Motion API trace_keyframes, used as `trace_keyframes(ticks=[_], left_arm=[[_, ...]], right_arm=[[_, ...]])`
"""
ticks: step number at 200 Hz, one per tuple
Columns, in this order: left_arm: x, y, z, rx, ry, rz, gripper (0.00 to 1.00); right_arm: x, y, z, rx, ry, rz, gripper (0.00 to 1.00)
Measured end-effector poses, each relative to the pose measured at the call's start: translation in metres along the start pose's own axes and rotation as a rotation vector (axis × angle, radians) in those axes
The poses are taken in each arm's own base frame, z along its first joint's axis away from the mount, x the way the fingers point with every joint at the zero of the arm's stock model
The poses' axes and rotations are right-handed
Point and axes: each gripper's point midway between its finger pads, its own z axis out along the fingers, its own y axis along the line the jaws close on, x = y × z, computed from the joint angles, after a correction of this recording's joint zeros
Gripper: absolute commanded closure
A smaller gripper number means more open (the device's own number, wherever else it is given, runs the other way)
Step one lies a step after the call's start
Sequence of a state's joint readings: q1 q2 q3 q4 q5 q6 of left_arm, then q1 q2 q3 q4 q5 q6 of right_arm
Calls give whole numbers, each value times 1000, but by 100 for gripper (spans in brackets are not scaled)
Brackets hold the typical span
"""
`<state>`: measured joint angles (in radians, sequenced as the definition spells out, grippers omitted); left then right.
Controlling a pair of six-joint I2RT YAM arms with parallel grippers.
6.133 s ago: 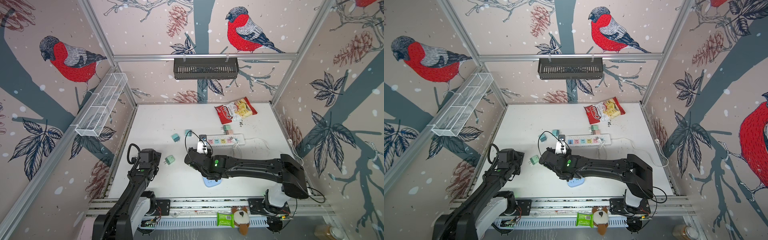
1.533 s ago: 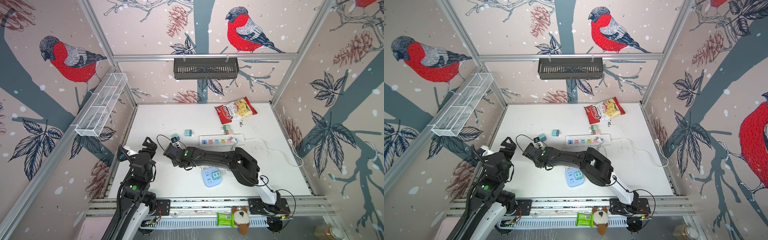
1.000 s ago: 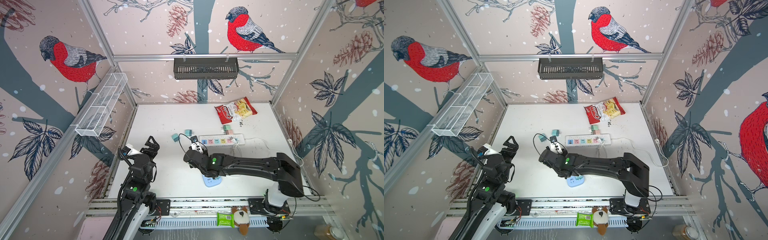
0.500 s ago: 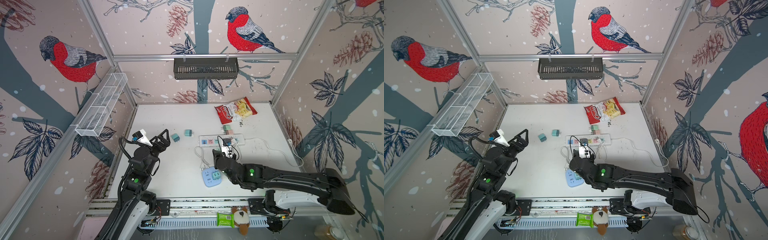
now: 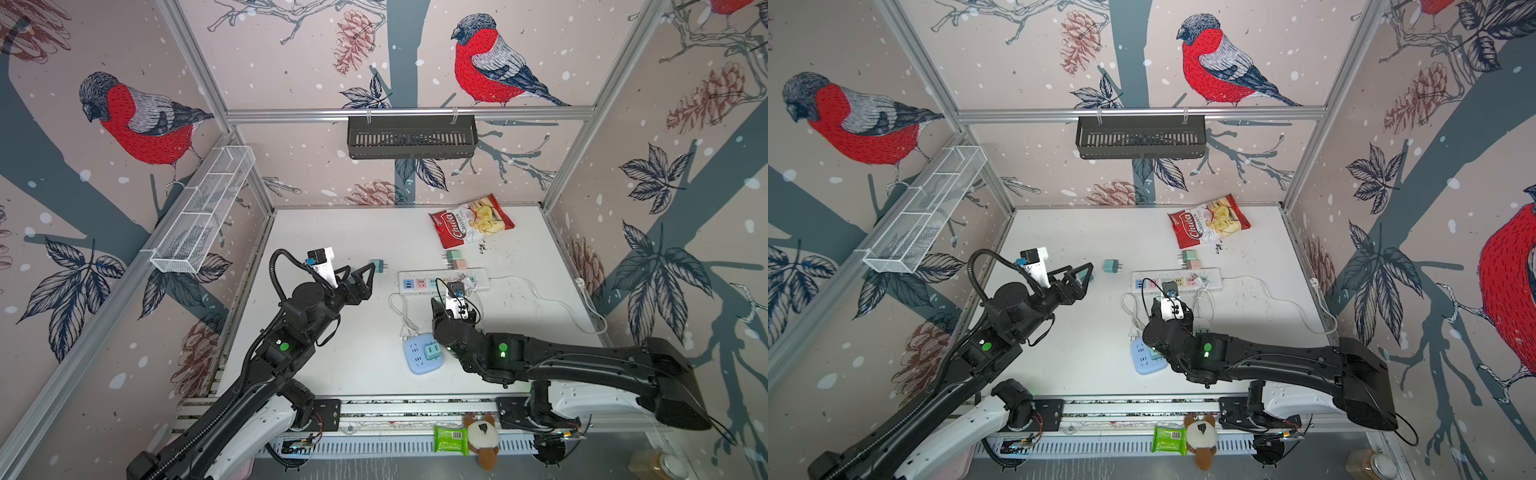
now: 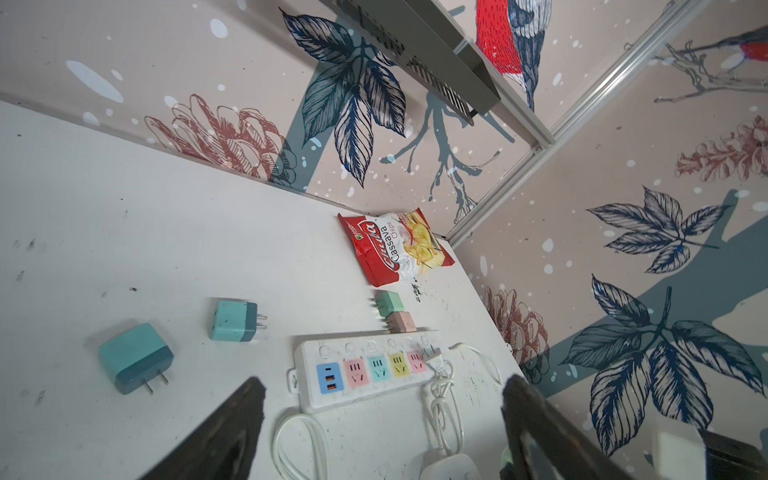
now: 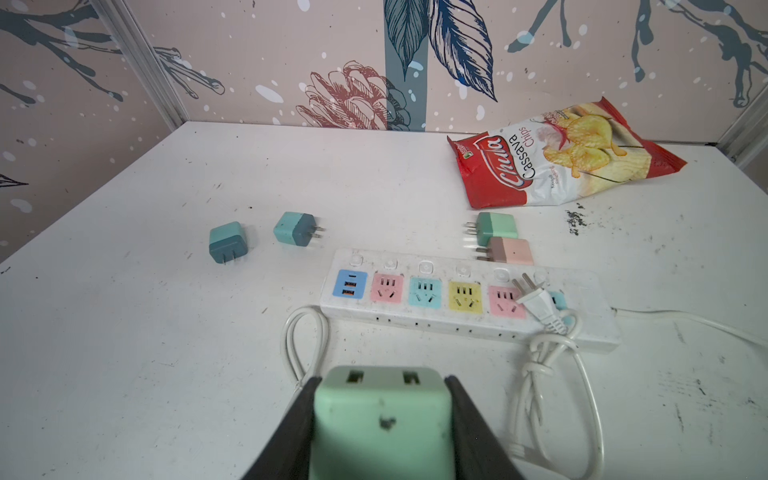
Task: Insert the plug
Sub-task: 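Carry the charger toward the left gripper while the left gripper moves to meet it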
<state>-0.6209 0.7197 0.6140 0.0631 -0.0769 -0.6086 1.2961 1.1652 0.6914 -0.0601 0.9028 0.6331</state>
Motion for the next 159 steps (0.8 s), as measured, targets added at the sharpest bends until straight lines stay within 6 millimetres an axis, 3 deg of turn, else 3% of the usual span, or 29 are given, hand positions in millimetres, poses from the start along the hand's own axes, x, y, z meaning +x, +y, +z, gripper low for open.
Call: trace_keyframes(ticks=[59, 87, 99, 122, 138, 159], left_arm=[[36, -58, 22, 61, 105, 219, 17], [41, -69, 36, 62, 151, 282, 15], [45, -76, 39, 83, 181, 288, 9], [54, -71, 41, 67, 211, 268, 7], [64, -62, 37, 52, 236, 257, 17], [71, -66, 22, 136, 237, 266, 27]], right_arm=[[-5, -27, -9, 42, -88, 29, 99], [3, -33, -19, -52, -115, 32, 99], [0, -33, -24, -97, -135, 40, 99], [-9, -32, -35, -169, -177, 71, 99], [-9, -31, -38, -199, -192, 67, 99], [1, -26, -35, -226, -184, 24, 99]])
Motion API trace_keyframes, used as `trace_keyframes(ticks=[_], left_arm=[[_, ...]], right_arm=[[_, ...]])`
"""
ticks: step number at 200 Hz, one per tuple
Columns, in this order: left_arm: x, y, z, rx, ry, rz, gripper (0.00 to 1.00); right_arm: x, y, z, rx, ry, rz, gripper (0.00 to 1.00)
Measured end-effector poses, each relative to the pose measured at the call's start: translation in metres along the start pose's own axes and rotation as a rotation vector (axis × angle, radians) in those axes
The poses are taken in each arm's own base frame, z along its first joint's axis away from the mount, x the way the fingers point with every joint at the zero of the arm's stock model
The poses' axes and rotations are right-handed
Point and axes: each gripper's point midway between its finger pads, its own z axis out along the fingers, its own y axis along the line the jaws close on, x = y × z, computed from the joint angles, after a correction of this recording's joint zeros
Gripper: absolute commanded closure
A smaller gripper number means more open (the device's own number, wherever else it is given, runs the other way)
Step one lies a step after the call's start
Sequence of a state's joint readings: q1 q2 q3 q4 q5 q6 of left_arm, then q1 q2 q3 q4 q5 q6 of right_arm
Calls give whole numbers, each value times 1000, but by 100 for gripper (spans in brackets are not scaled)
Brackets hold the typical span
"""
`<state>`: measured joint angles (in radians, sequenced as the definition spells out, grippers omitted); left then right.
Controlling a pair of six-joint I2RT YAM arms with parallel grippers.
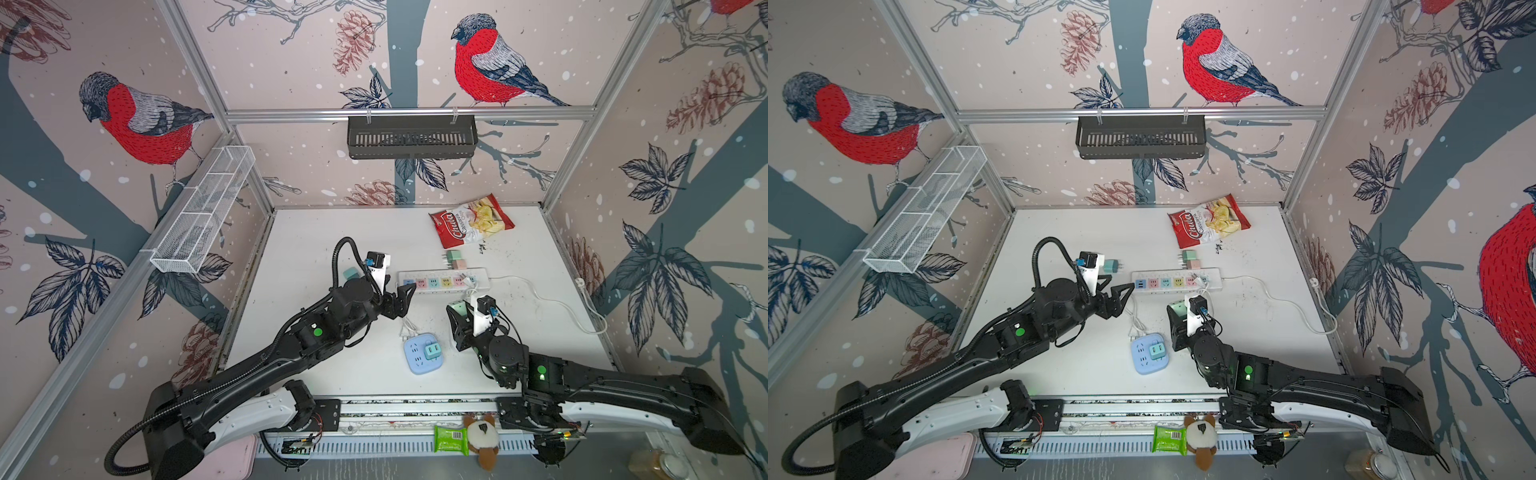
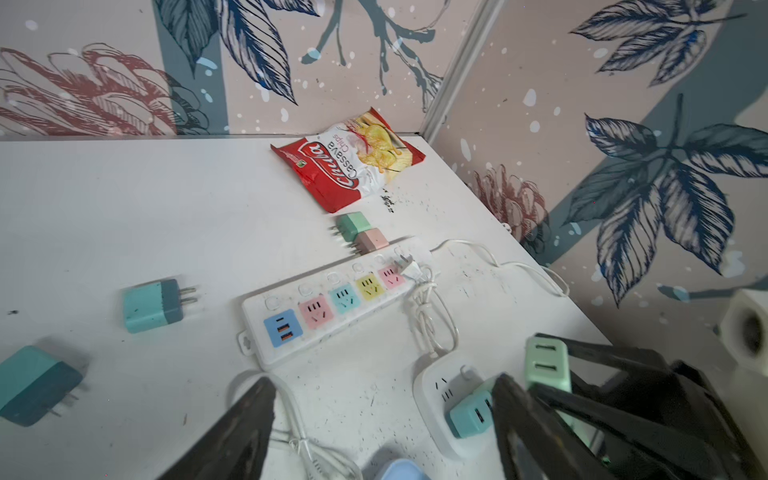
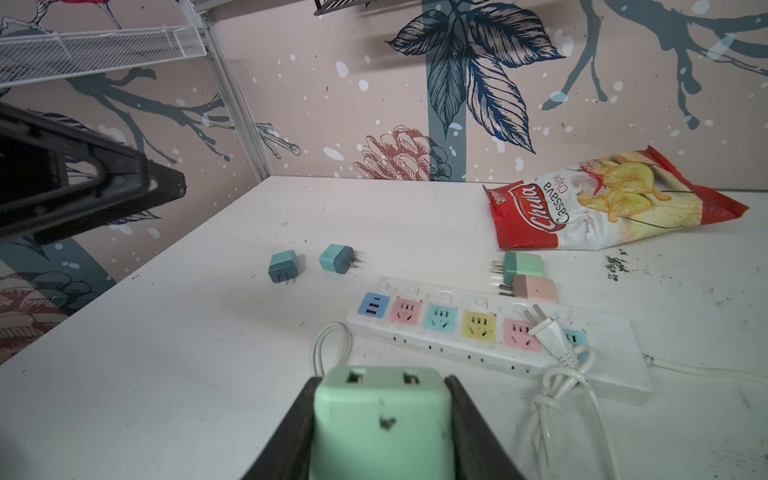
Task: Insert the plug
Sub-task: 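Carry the charger toward the left gripper while the left gripper moves to meet it, then close the left gripper on the mint-green charger held by the right gripper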
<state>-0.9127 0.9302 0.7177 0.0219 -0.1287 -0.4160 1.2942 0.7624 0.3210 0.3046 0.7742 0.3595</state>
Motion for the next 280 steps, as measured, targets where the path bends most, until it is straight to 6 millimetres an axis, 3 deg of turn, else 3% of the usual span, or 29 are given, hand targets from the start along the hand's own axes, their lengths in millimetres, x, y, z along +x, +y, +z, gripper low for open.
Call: trace_keyframes(ticks=[37, 86, 150, 200, 241, 280], left_arm=[[9, -16, -15, 137, -43, 53, 31], [23, -46, 6, 277, 51, 79, 36], [40, -83, 23, 409, 183, 88, 33], [49, -87, 34, 385, 291, 72, 34], [72, -83, 43, 356, 397, 53, 40], [84, -92, 48, 350, 472, 46, 40]], right_arm=[[15, 17, 9, -61, 26, -87, 99], [18, 41, 6, -172, 2, -152, 99], [15, 34, -5, -188, -66, -154, 100], [15, 28, -12, -194, -106, -151, 99], [19, 30, -12, -197, -110, -180, 100], [15, 32, -15, -211, -134, -181, 99]])
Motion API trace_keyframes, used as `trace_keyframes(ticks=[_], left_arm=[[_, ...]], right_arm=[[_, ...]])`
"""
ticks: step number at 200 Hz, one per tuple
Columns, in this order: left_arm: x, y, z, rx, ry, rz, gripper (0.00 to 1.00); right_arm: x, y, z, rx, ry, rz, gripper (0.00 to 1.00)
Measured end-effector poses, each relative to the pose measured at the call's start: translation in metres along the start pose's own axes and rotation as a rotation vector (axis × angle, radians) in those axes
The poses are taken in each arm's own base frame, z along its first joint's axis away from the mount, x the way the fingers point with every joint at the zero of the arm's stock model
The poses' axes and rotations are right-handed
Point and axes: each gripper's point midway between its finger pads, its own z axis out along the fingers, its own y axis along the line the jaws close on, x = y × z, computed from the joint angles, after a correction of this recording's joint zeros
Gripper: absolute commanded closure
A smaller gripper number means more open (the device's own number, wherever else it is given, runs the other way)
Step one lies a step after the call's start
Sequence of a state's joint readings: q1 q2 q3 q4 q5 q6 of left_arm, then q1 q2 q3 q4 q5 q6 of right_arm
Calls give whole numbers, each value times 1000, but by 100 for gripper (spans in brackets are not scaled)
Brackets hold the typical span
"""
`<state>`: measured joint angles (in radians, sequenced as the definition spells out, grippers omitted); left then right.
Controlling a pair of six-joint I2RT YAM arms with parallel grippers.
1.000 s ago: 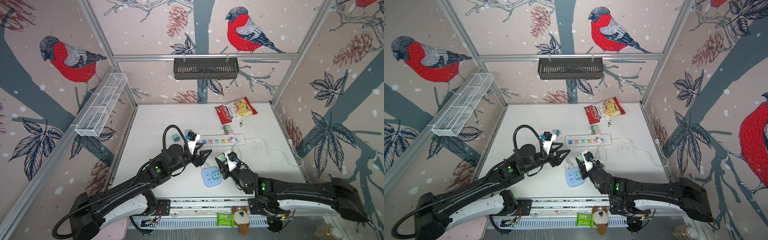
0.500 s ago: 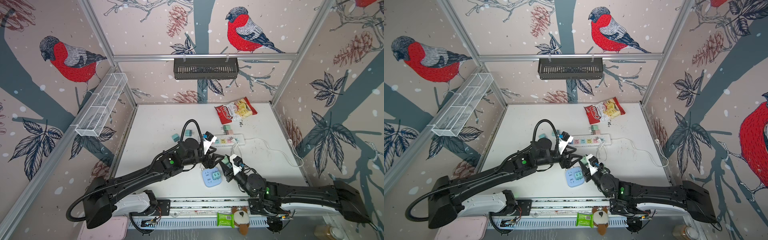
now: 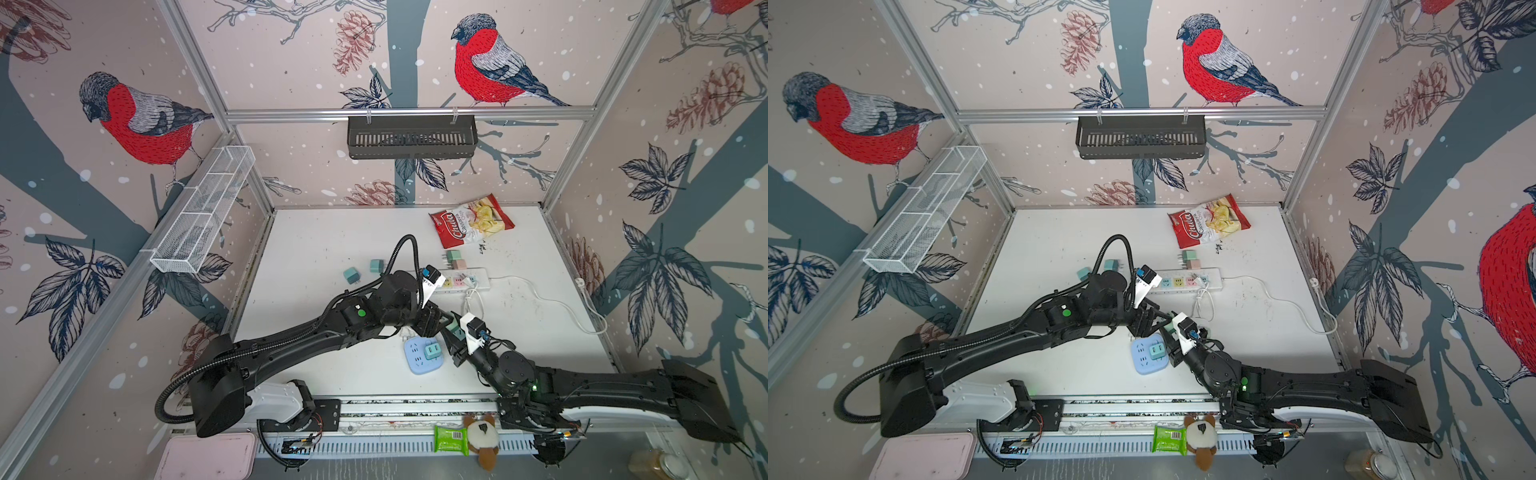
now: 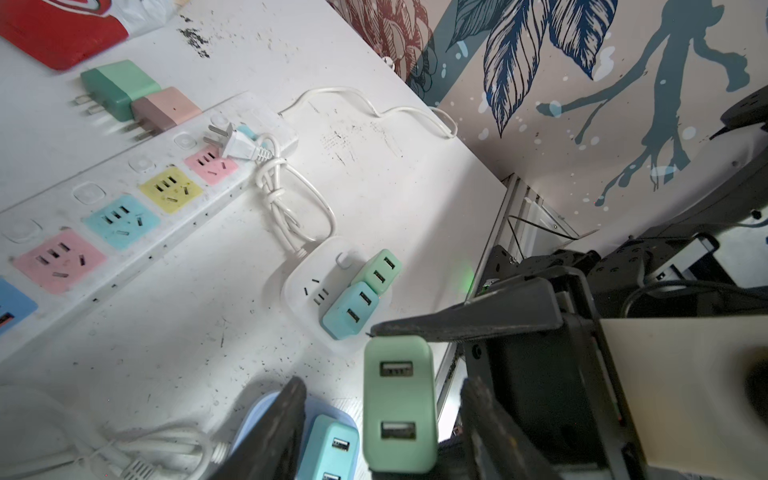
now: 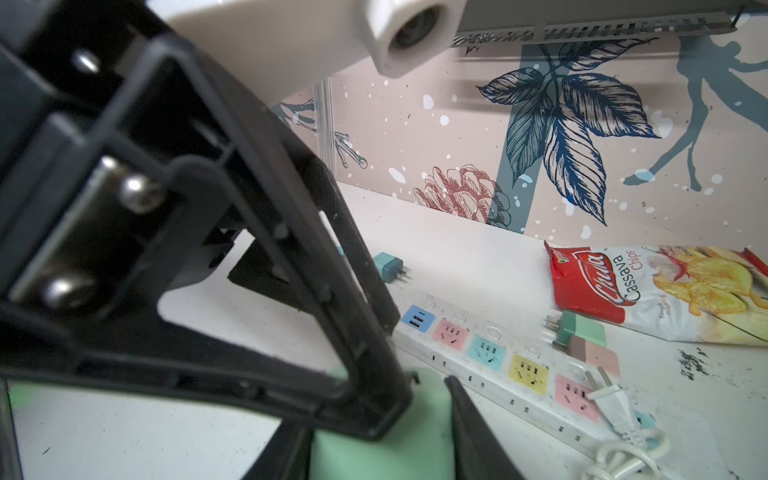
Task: Insert the plug
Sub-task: 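Close the left gripper on the mint-green charger held by the right gripper, then open the right gripper and draw it back while the left gripper holds the charger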
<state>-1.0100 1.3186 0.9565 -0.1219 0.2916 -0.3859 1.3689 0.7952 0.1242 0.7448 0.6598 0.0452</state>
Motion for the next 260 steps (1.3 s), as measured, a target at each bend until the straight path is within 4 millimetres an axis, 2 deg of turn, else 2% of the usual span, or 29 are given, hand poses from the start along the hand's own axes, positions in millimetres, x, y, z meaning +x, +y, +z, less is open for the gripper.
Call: trace_keyframes(ticks=[32, 67, 135, 143, 161, 176, 214, 228, 260], left_arm=[[5, 0, 7, -6, 33, -3, 44], [10, 2, 17, -11, 77, -14, 54], [10, -5, 26, 23, 109, -27, 94], [9, -5, 26, 24, 109, -26, 98], [9, -5, 26, 25, 108, -25, 100], [8, -6, 25, 25, 104, -23, 100], [3, -1, 15, -21, 69, 0, 100], [2, 2, 9, -46, 56, 5, 100], [-7, 20, -8, -163, -9, 14, 100]], right_arm=[[1, 2, -2, -10, -7, -13, 100], [6, 4, -4, -21, 1, -46, 99], [9, -1, -5, 4, 4, -59, 99], [8, -1, -5, 3, 3, -58, 93], [8, -1, -5, 4, 2, -56, 63], [6, -1, -5, 4, 1, -49, 49], [-4, 4, -3, -11, -13, -11, 32], [-6, 6, -2, -14, -12, -11, 21], [-7, 12, 0, -26, 2, -16, 15]])
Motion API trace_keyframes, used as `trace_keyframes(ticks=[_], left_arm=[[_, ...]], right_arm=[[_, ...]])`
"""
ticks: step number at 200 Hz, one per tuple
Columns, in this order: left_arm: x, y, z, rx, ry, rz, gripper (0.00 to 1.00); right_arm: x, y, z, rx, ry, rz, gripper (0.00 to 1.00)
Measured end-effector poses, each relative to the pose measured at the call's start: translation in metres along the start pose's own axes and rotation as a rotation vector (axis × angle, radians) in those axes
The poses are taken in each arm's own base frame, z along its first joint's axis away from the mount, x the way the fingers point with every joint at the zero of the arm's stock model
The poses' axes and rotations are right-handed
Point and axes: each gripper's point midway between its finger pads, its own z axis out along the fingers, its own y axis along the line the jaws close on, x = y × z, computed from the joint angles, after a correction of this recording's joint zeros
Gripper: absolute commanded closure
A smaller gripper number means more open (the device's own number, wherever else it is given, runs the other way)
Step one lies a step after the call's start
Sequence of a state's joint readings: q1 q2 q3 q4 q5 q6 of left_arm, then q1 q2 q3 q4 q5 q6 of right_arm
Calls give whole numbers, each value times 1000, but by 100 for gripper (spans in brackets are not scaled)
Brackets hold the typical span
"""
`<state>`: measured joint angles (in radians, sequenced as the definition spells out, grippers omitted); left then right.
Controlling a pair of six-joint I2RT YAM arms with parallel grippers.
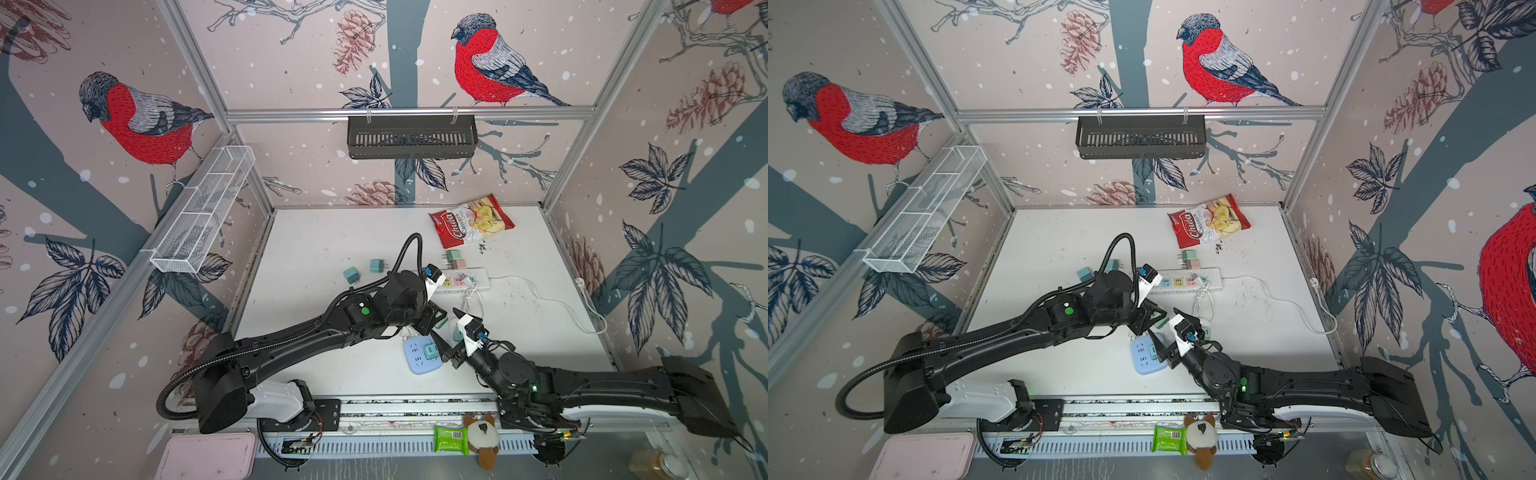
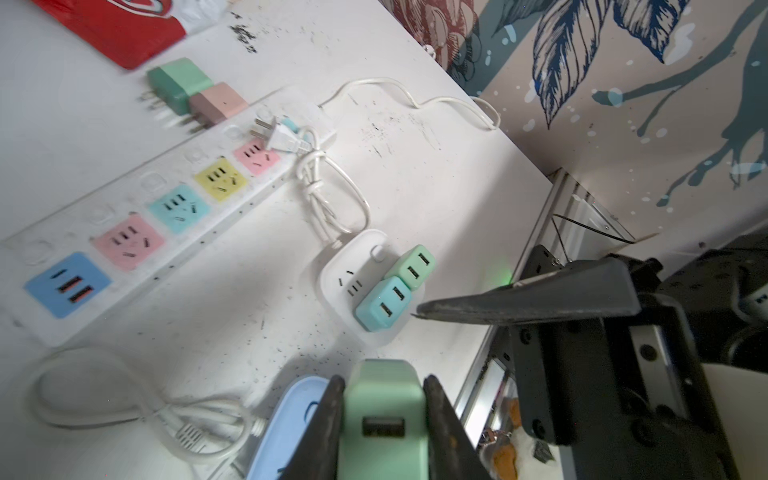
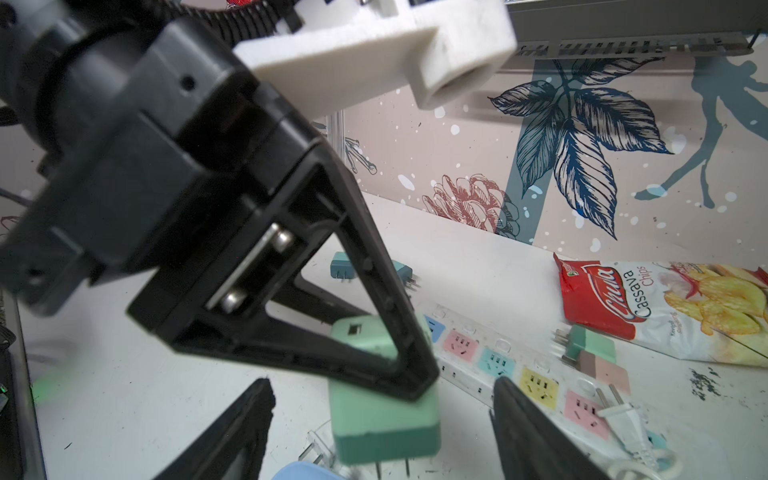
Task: Insert the plug
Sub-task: 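Open the right gripper and draw it back while the left gripper holds the charger, then carry the mint-green charger over the light-blue socket box and lower it with the left gripper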
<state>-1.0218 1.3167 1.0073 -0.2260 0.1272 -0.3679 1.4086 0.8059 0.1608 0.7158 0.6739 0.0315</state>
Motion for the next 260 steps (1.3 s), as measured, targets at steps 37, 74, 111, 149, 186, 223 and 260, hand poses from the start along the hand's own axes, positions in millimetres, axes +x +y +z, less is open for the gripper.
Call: trace_keyframes(ticks=[37, 74, 111, 149, 186, 223, 260], left_arm=[[3, 36, -21, -167, -89, 4, 100], [6, 63, -50, -307, -210, 132, 100], [26, 70, -59, -336, -208, 246, 100], [65, 62, -39, -232, -61, 236, 100], [97, 63, -25, -187, 48, 186, 100], [114, 62, -17, -156, 110, 190, 100], [128, 55, -7, -122, 169, 236, 100]], right_arm=[[-2, 1, -2, -8, -2, 10, 12], [-8, -9, -7, 30, -14, 41, 10], [-8, -35, -14, 135, -9, 82, 11], [-5, -65, -18, 246, -2, 141, 16], [5, -90, -19, 333, 23, 186, 17], [19, -109, -22, 402, 48, 206, 17], [24, -116, -25, 413, 44, 224, 17]])
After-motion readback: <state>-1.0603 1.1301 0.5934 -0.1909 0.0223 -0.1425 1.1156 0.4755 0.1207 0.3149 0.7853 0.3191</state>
